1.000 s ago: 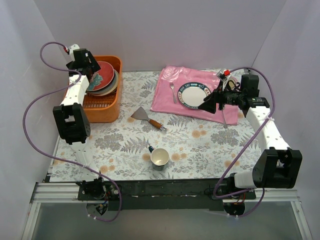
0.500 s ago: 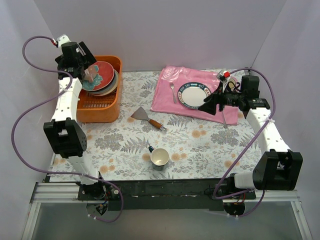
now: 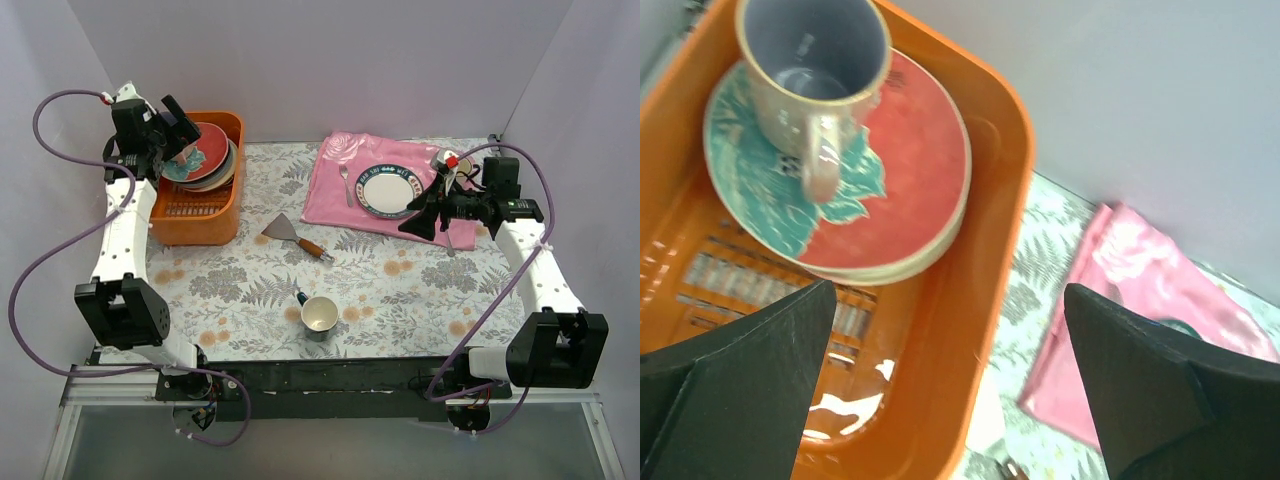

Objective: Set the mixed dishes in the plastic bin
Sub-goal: Place the cup in the plastic bin, then pick up the cup at the center of the board.

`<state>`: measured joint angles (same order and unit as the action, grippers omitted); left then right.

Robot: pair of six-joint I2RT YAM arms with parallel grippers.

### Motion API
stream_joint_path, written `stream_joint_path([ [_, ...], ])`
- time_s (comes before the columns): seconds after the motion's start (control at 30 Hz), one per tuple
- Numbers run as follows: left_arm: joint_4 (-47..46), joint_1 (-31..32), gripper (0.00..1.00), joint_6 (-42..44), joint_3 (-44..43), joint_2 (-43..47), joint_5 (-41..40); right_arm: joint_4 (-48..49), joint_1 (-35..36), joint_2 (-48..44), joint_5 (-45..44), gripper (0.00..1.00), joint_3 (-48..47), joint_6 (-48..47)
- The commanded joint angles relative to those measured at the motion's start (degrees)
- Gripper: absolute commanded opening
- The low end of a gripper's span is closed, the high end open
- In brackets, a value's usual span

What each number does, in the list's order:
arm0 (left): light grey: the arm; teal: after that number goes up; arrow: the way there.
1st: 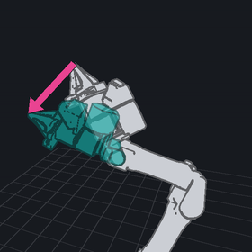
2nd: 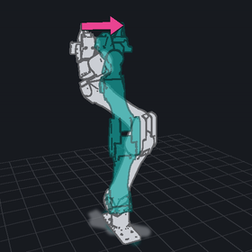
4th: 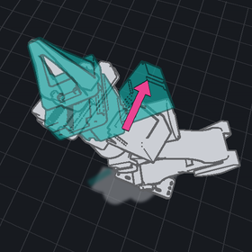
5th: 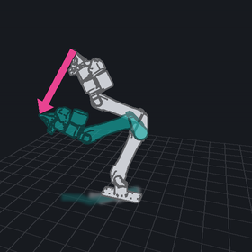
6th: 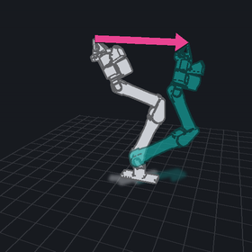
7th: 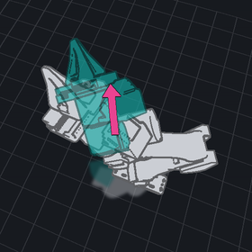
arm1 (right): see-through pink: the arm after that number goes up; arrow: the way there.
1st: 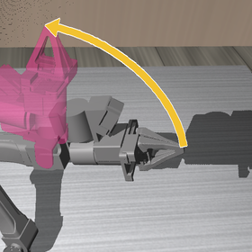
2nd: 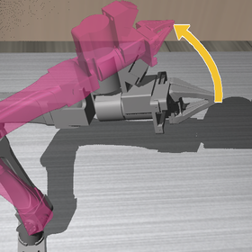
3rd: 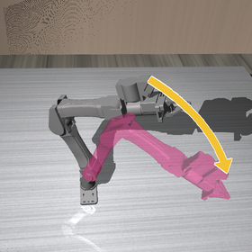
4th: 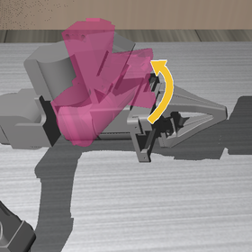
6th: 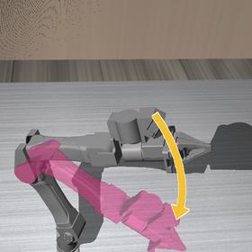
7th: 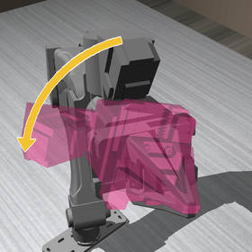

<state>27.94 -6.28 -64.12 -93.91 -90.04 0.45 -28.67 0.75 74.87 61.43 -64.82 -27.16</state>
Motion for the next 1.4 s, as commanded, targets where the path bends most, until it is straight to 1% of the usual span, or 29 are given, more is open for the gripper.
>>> stream_joint_path([
  [0.0,-0.69,-0.31,0.98,-1.01,4.25,8.9,10.17,-4.02,-0.14,-2.01,4.39,0.8,-1.45,-7.29],
  [0.2,-2.01,-0.31,0.98,-1.97,10.49,14.1,17.73,-6.84,-0.23,-2.36,6.51,0.8,-1.45,-11.77],
  [0.33,-2.54,-0.31,0.98,-3.12,13.31,16.47,21.16,-9.12,0.12,-2.45,7.21,0.8,-1.28,-15.29],
  [0.4,-2.72,-0.39,0.98,-4.17,14.97,17.62,21.35,-10.44,0.56,-2.45,7.56,0.8,-1.28,-16.61],
  [0.53,-4.3,-0.31,0.98,-5.66,17.52,19.46,25.12,-11.67,1.27,-3.06,7.48,0.8,-0.84,-19.24],
  [0.63,-6.14,-0.39,0.98,-7.07,19.63,20.52,29.95,-12.03,1.88,-3.68,7.04,0.8,-0.23,-20.04],
  [0.67,-6.67,-0.4,0.98,-7.16,20.34,20.87,32.66,-12.38,1.97,-3.77,6.95,0.8,-0.05,-20.91],
  [0.73,-7.99,-0.31,0.98,-7.95,21.57,21.57,34.61,-12.64,2.58,-4.03,6.51,0.8,0.22,-21.53],
  [0.77,-8.43,-0.22,0.98,-7.95,22.79,21.83,36.45,-12.82,2.76,-4.12,6.34,0.8,0.57,-22.06],
  [0.93,-8.26,1.53,0.98,-6.02,24.04,22.98,40.77,-12.73,3.55,-4.47,5.81,0.8,1.53,-23.03],
  [1.07,-5.63,4.43,0.98,-2.51,24.56,23.68,42.61,-12.38,4.08,-4.38,5.9,0.8,2.24,-23.12],
  [1.13,-4.22,5.4,0.98,-2.07,25.79,23.94,44.01,-12.2,4.34,-4.03,5.9,0.8,2.5,-23.12],
  [1.27,-0.36,12.07,0.98,-0.31,27.03,22.9,46.31,-11.76,4.87,-3.33,5.54,0.8,2.5,-23.12],
  [1.33,4.47,15.06,0.98,2.15,26.33,21.14,45.7,-11.5,5.05,-3.07,5.28,0.8,2.5,-23.12],
  [1.37,6.14,18.12,0.98,3.11,25.97,20.44,43.87,-11.59,5.13,-2.98,5.19,0.8,2.59,-23.12],
])
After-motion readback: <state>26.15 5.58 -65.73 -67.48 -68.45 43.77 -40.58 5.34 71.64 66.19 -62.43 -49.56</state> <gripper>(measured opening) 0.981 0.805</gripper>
